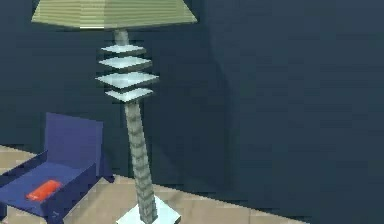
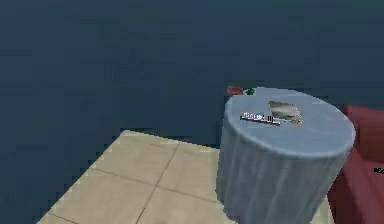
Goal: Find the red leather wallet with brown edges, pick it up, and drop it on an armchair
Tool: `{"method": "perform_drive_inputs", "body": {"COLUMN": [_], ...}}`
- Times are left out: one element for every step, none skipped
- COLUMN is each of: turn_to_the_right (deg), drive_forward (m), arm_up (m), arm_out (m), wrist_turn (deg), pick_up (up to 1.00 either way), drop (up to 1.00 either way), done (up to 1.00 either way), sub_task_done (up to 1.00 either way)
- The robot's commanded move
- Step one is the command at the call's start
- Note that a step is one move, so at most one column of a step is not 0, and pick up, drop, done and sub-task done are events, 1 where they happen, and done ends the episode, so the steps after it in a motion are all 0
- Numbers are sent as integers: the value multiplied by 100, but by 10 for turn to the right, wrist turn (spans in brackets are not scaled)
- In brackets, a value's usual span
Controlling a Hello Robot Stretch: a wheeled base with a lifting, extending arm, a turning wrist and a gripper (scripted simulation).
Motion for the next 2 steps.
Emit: {"method": "perform_drive_inputs", "body": {"turn_to_the_right": [450,180], "drive_forward": [0,0], "arm_up": [0,0], "arm_out": [0,0], "wrist_turn": [0,0], "pick_up": [0,0], "drop": [0,0], "done": [0,0], "sub_task_done": [0,0]}}
